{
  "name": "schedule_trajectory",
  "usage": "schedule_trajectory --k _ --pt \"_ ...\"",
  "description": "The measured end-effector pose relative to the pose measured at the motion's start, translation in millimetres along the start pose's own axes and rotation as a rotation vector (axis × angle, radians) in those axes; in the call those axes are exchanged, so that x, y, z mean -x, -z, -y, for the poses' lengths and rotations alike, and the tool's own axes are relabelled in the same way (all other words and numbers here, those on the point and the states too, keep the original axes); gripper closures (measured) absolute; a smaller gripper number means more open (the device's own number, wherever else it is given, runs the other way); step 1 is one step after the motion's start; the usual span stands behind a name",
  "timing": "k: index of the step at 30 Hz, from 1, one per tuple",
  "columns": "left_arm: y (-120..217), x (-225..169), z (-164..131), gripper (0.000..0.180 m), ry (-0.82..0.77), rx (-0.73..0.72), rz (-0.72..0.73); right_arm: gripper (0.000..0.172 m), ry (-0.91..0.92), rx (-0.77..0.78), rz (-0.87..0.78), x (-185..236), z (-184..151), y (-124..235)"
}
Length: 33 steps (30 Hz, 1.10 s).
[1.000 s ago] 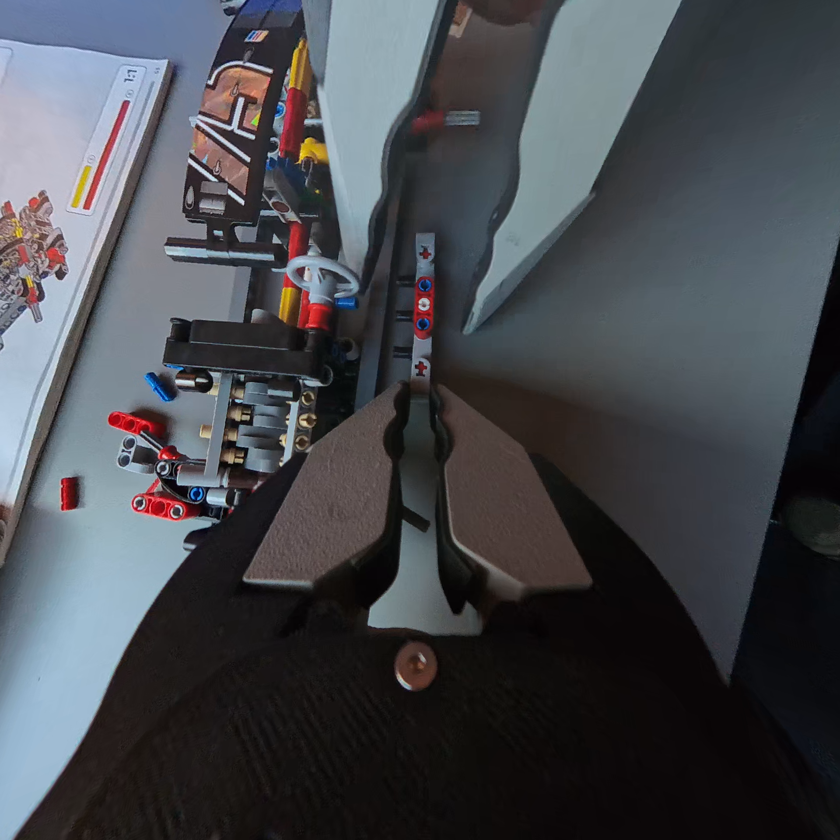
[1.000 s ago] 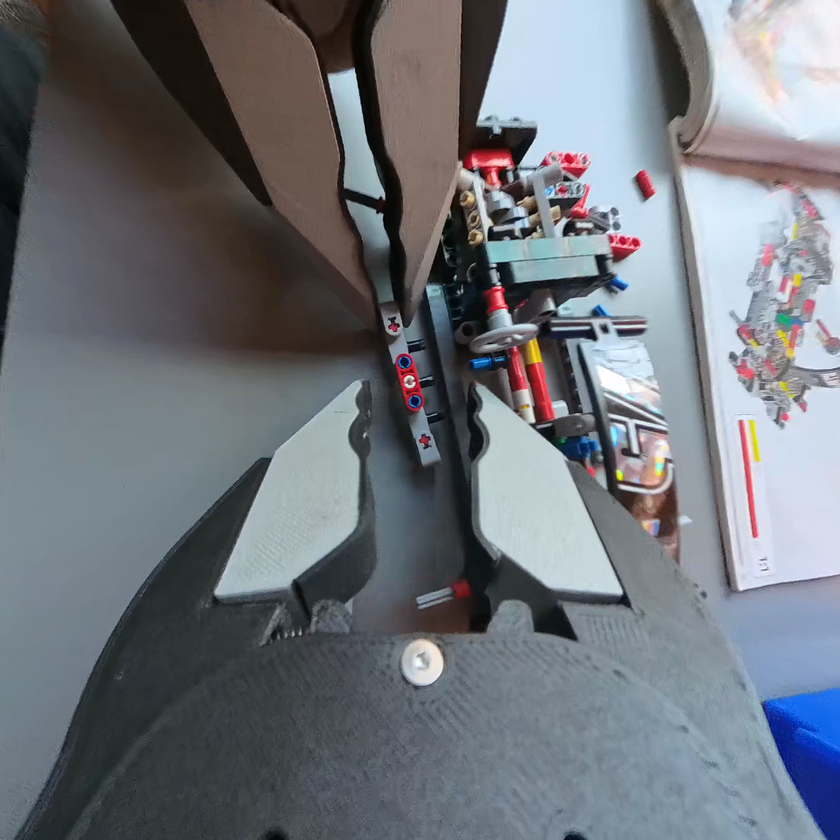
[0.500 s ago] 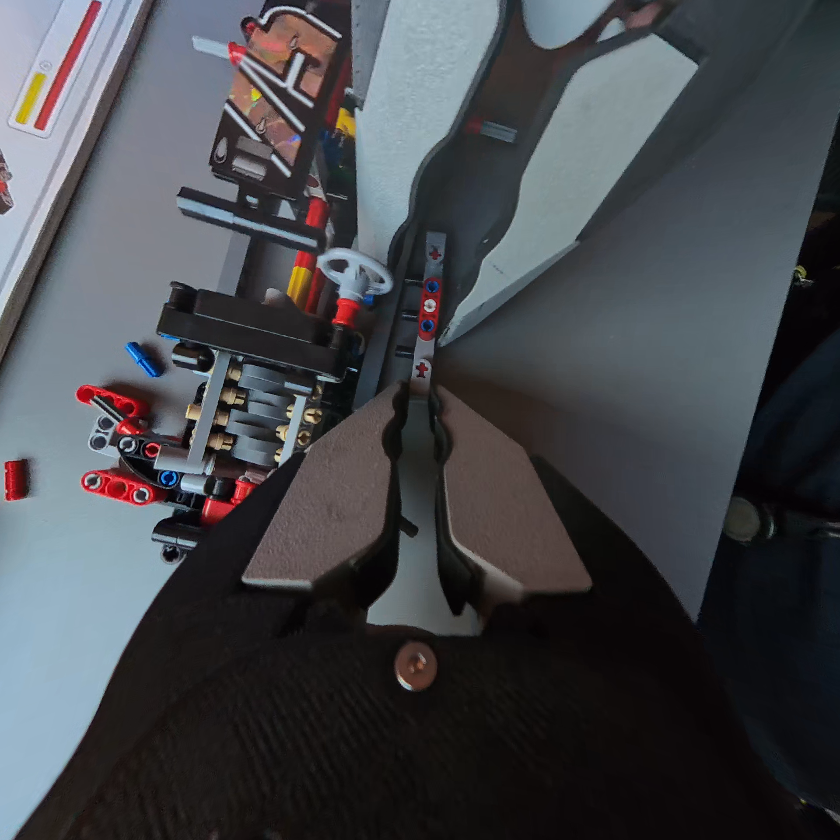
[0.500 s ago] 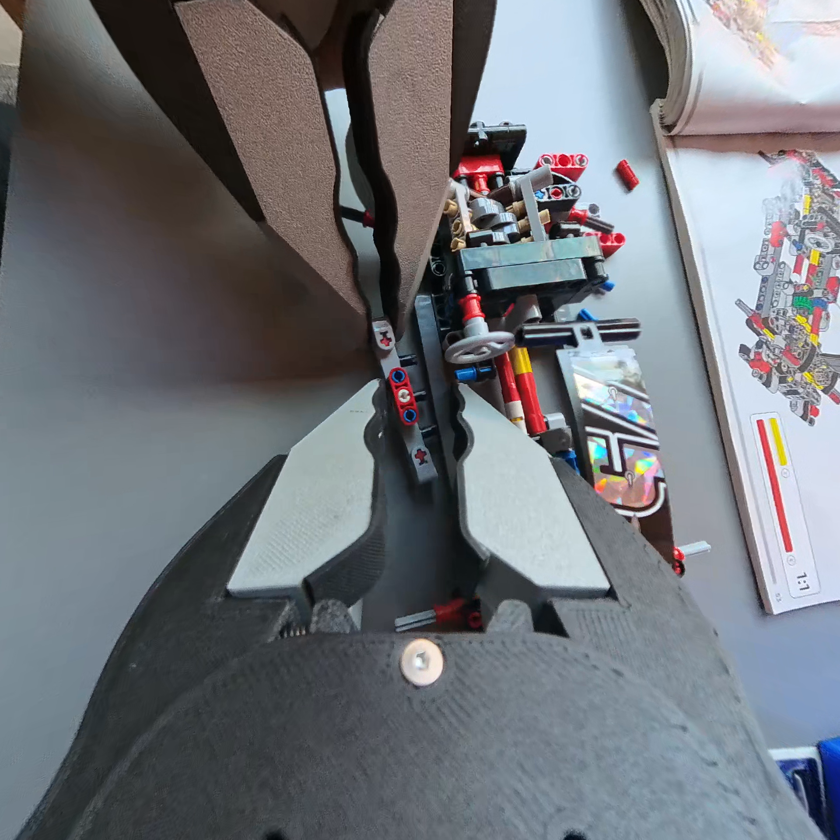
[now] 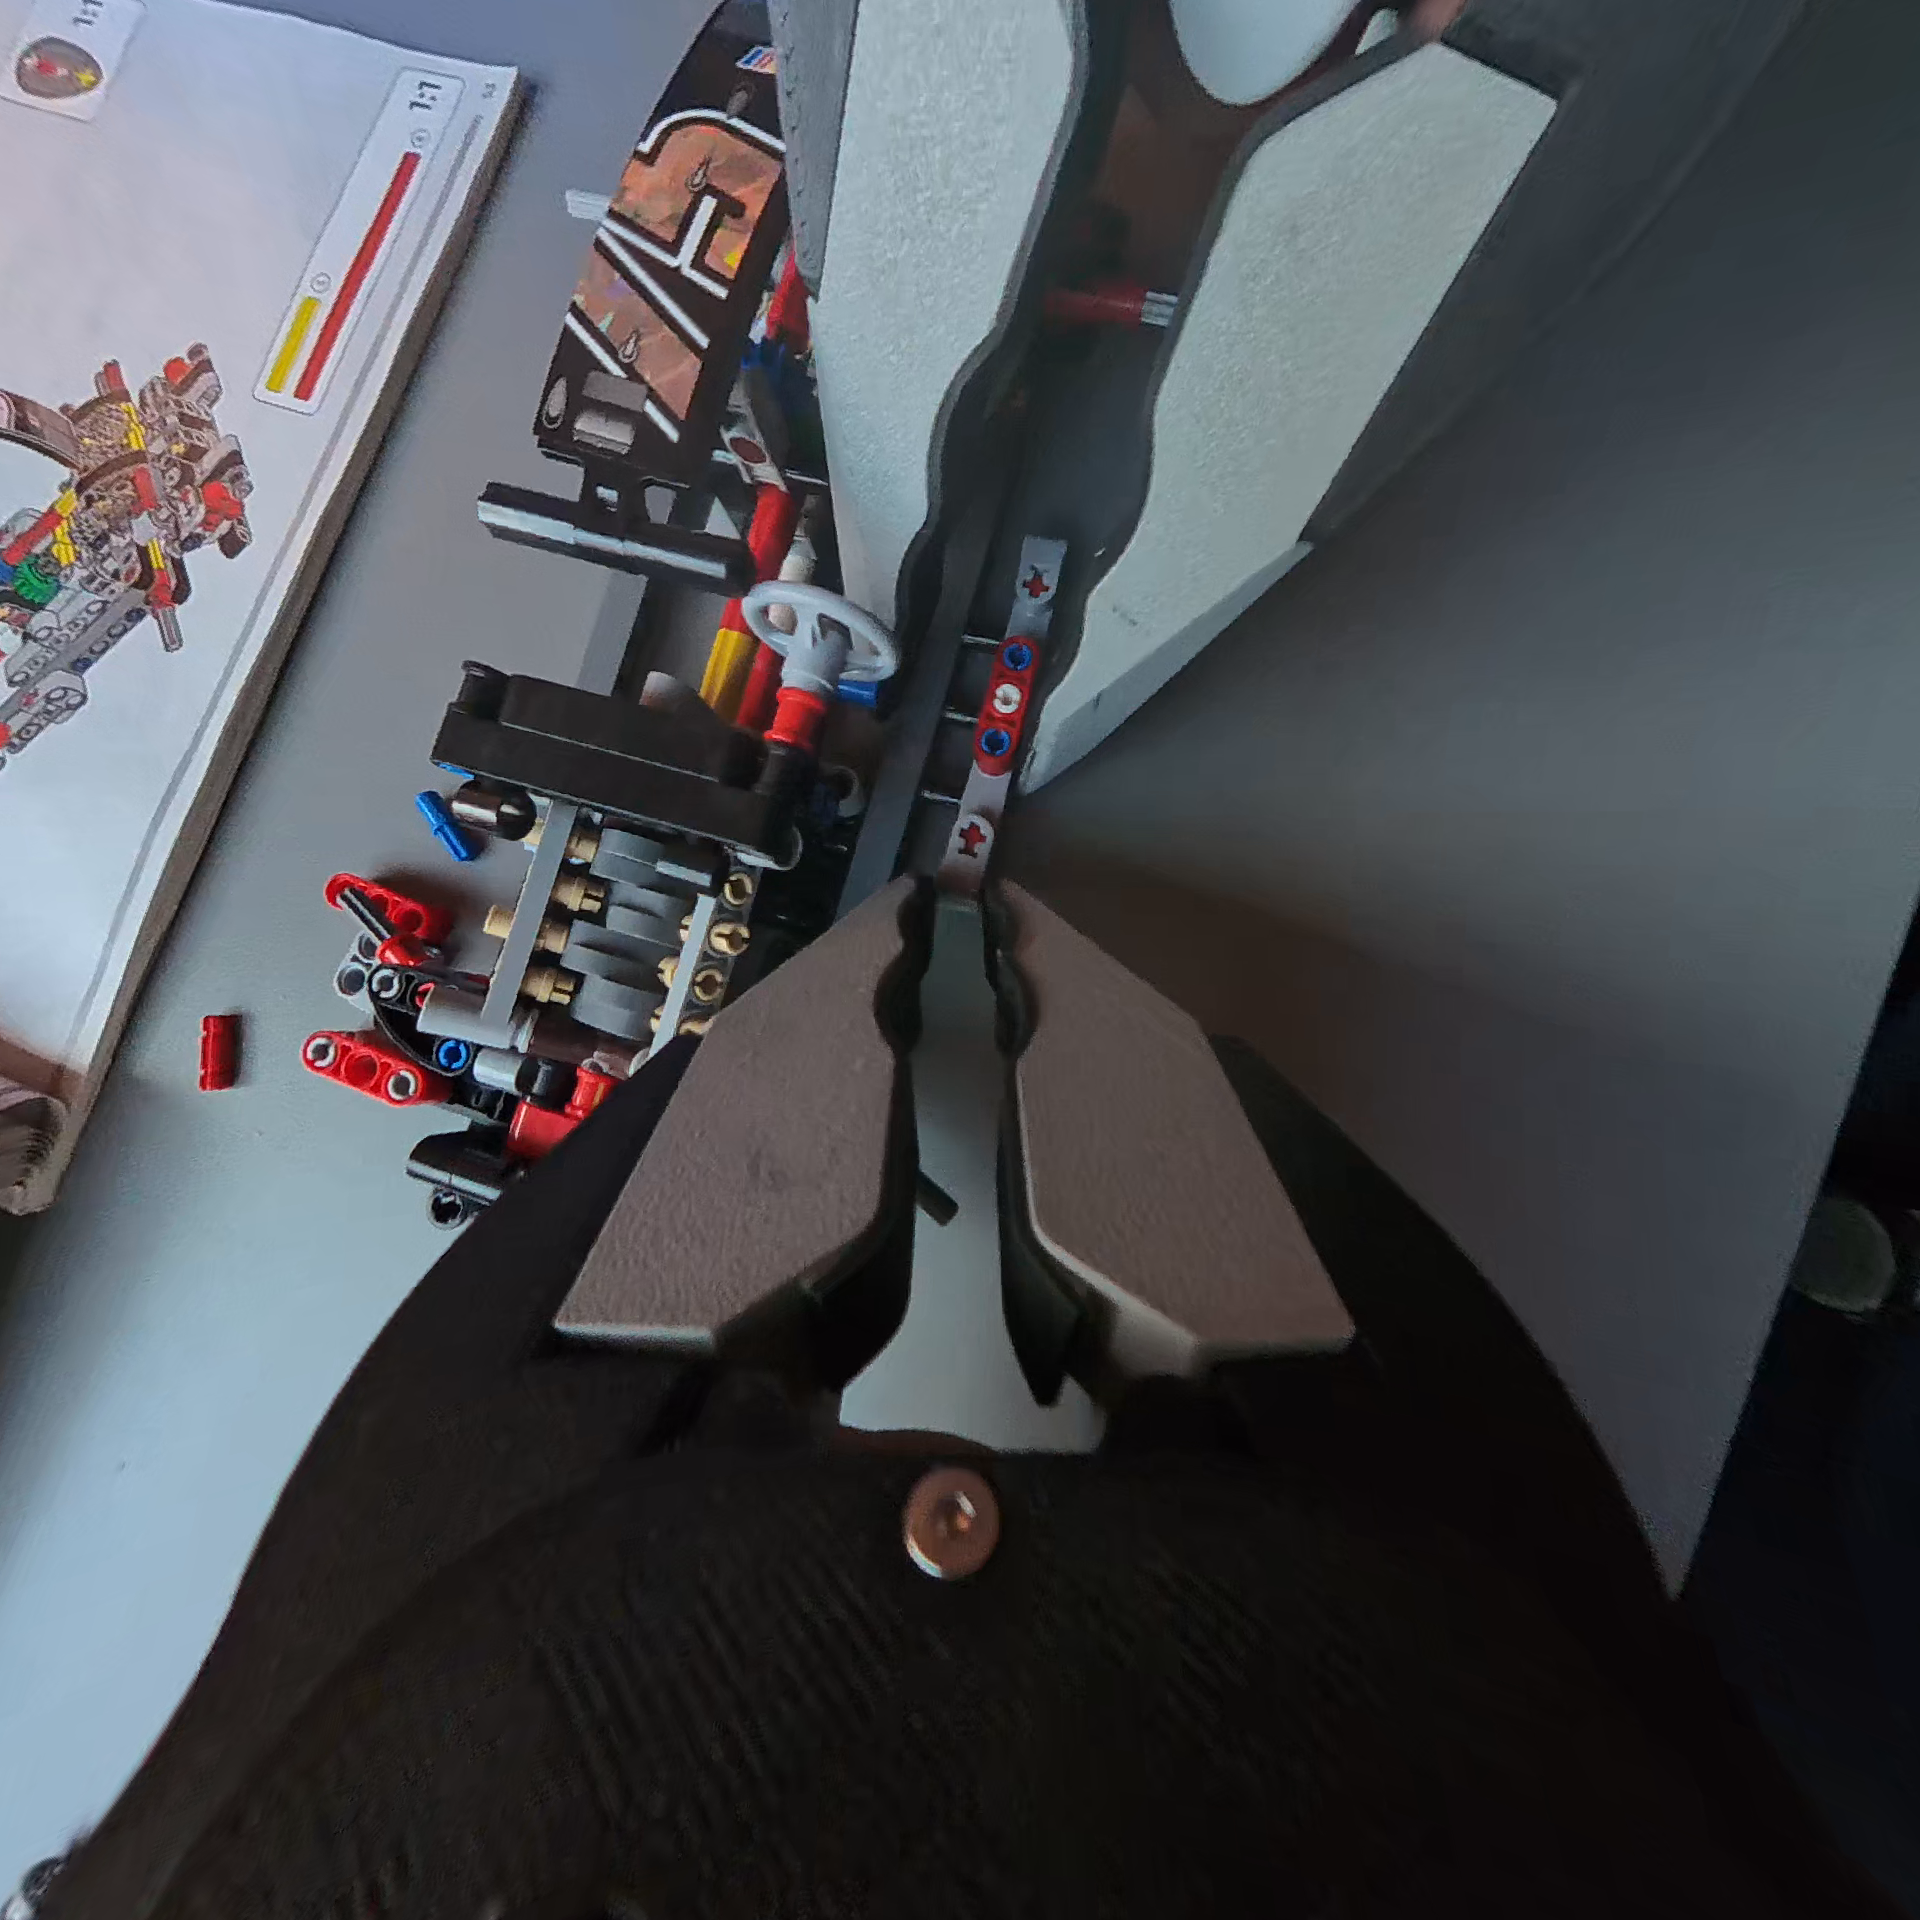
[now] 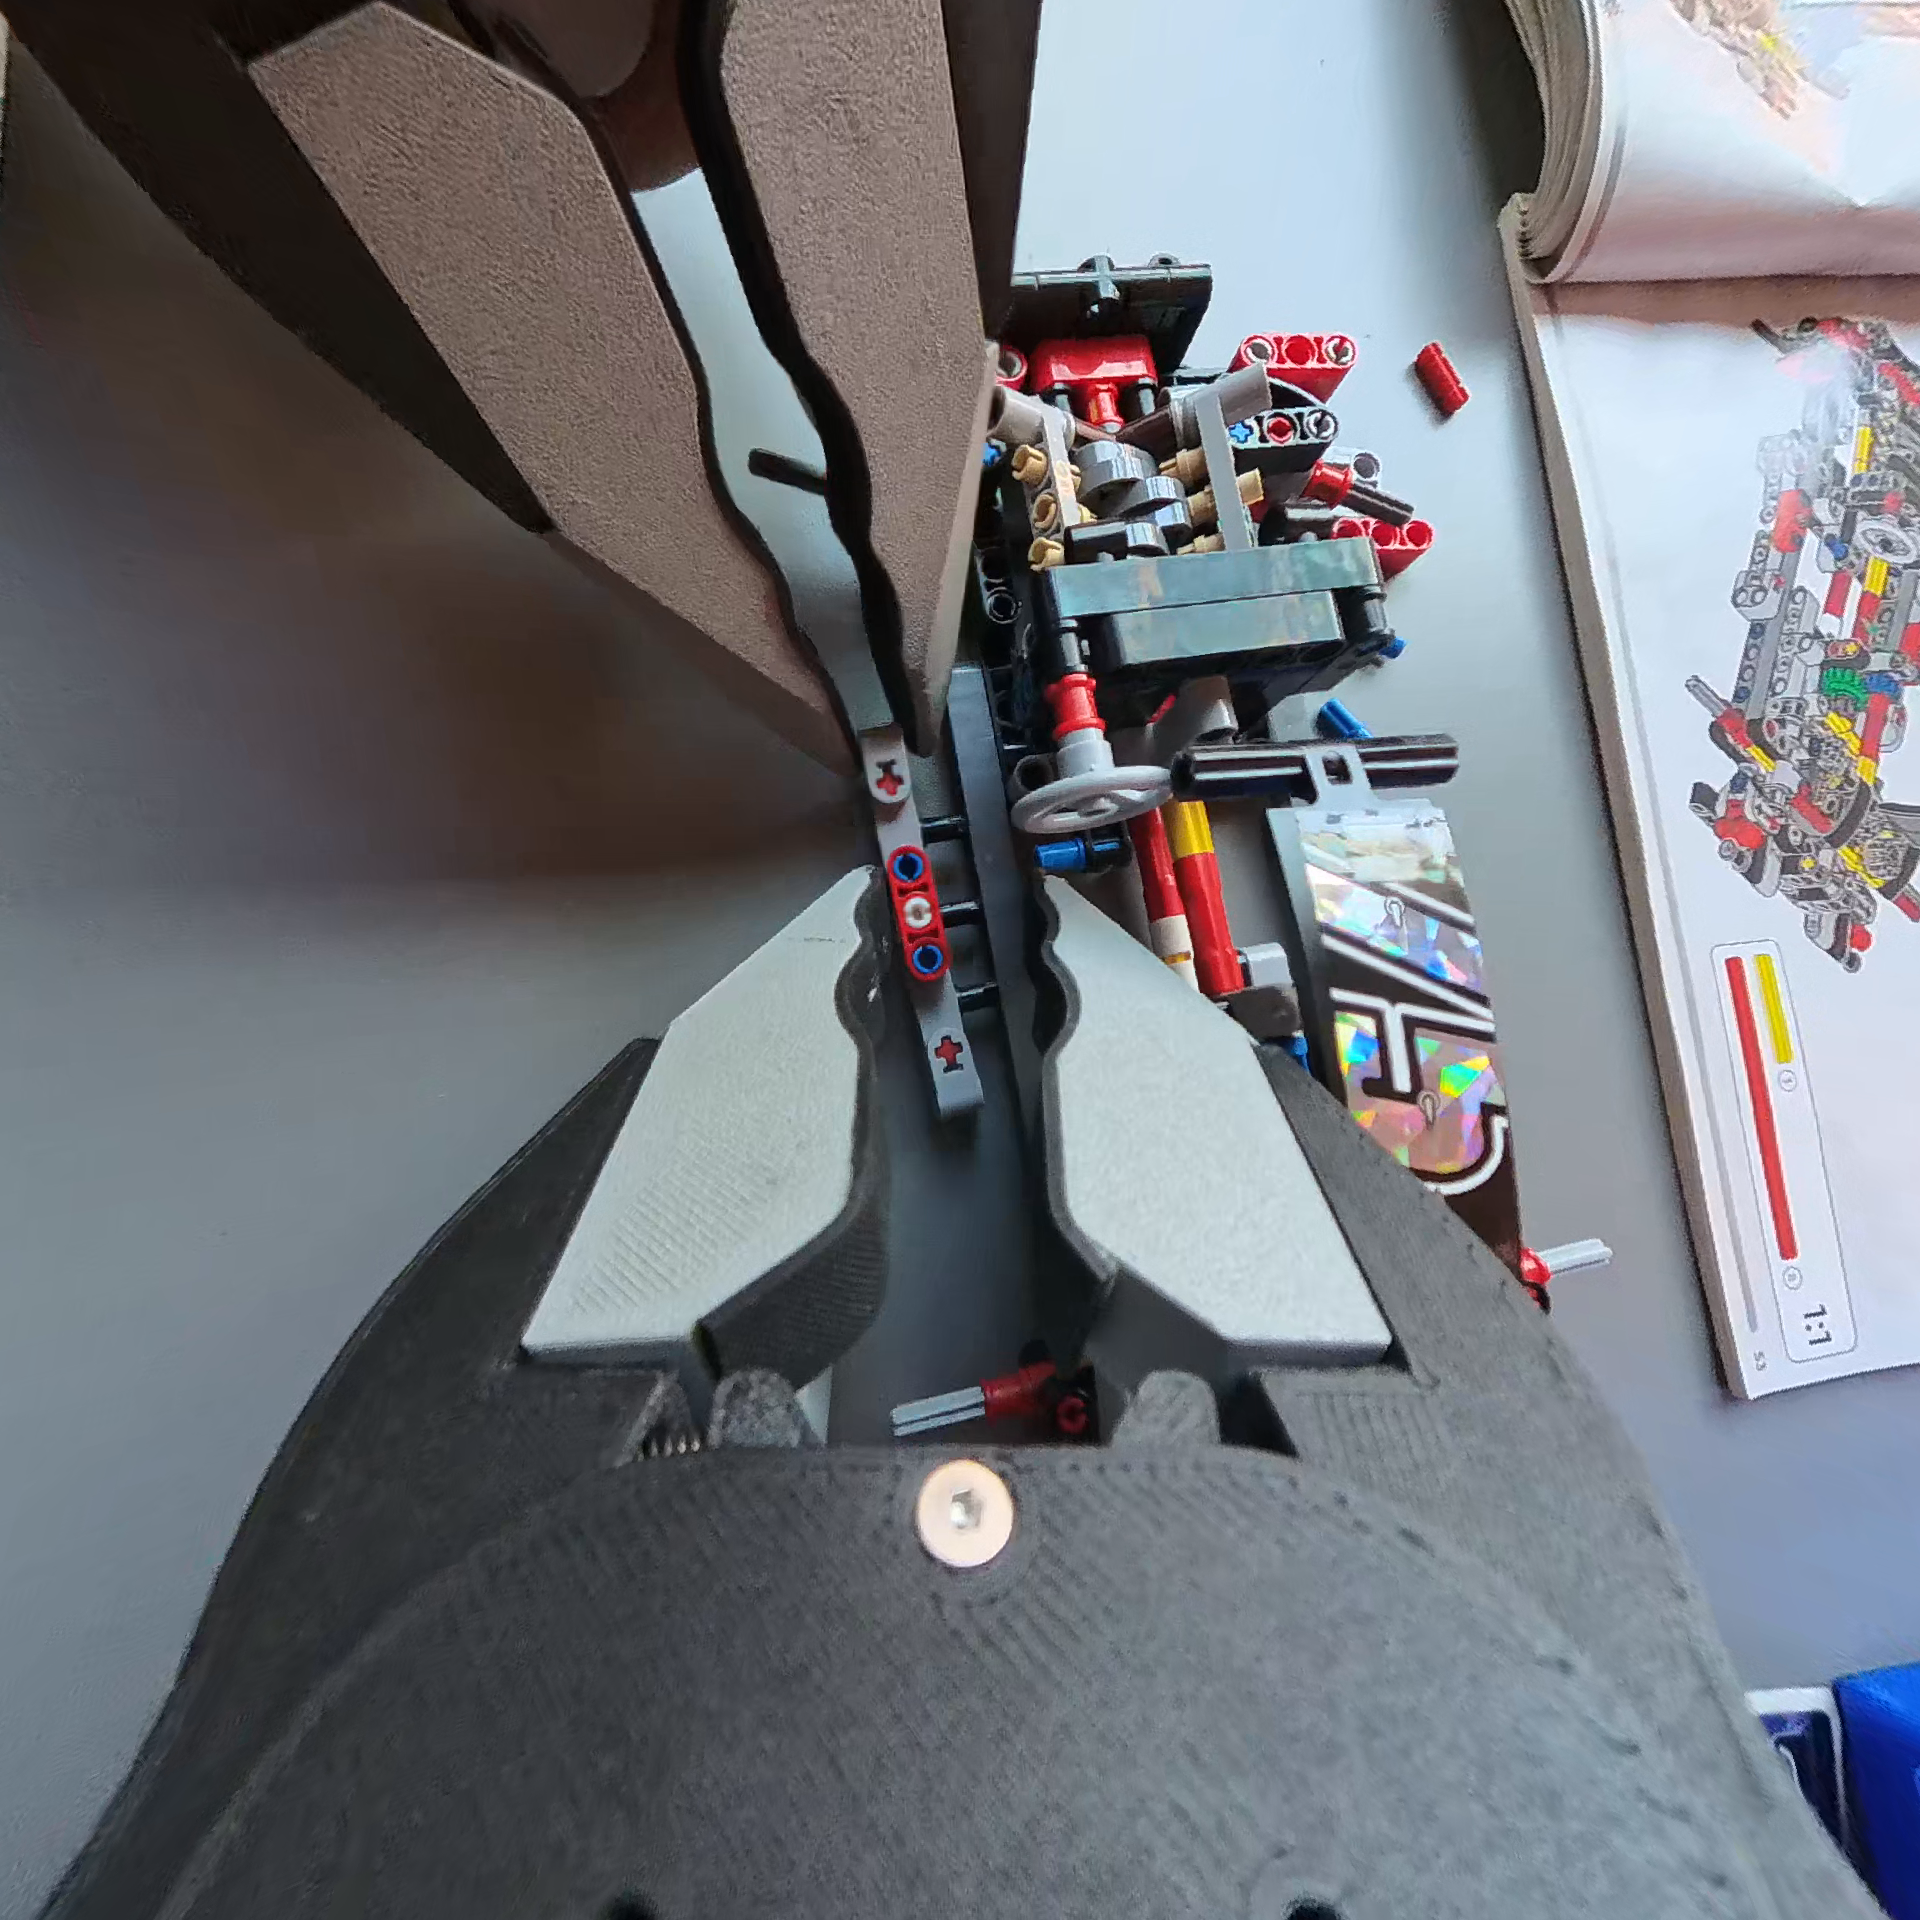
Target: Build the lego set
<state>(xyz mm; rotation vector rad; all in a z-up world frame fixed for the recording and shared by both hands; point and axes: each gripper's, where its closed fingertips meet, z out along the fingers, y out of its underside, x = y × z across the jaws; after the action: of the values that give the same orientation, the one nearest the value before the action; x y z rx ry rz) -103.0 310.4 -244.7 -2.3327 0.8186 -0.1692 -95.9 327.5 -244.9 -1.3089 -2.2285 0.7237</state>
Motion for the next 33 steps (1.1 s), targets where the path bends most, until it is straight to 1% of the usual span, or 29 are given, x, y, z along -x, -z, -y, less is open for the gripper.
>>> schedule_trajectory --k 6,10,15,20,23,26,27,28,29,30,32,33 --pt "2.9 2.1 -5.7 0.174 0.062 0.019 -0.035 0.148 -0.050 -0.001 0.026 -0.3 1.1 0.0" --pt "2.0 0.3 -5.0 0.174 0.139 0.024 -0.114 0.147 -0.121 0.011 0.054 -0.3 1.5 -0.4" --pt "2.7 3.7 -2.9 0.174 0.192 0.013 -0.174 0.148 -0.087 0.021 0.014 -3.0 2.4 -2.9" --pt "6.7 2.2 -2.1 0.174 0.254 -0.008 -0.257 0.148 -0.123 0.033 0.059 -2.2 2.7 -2.3" --pt "9.3 7.8 -6.1 0.172 0.250 0.006 -0.228 0.149 -0.114 0.038 0.047 -3.3 2.4 -2.6" --pt "14.4 9.6 -7.7 0.168 0.198 0.002 -0.162 0.148 -0.085 0.033 0.020 -3.5 2.1 -3.0" --pt "16.4 9.7 -7.5 0.166 0.193 -0.001 -0.147 0.148 -0.087 0.032 0.017 -3.6 2.2 -3.1" --pt "19.2 12.6 -7.3 0.157 0.187 -0.001 -0.118 0.148 -0.089 0.029 0.014 -3.6 2.2 -3.2" --pt "24.1 15.9 -5.6 0.156 0.170 -0.010 -0.088 0.148 -0.086 0.025 0.010 -3.7 2.3 -3.1" --pt "30.4 19.5 -0.4 0.149 0.148 -0.040 -0.061 0.148 -0.080 0.022 0.004 -3.7 2.0 -3.2" --pt "40.3 30.8 11.1 0.120 0.112 -0.110 0.008 0.148 -0.062 0.027 -0.010 -3.3 1.7 -3.3" --pt "39.6 35.6 11.9 0.107 0.102 -0.105 0.026 0.148 -0.052 0.033 -0.013 -3.2 1.7 -3.3"
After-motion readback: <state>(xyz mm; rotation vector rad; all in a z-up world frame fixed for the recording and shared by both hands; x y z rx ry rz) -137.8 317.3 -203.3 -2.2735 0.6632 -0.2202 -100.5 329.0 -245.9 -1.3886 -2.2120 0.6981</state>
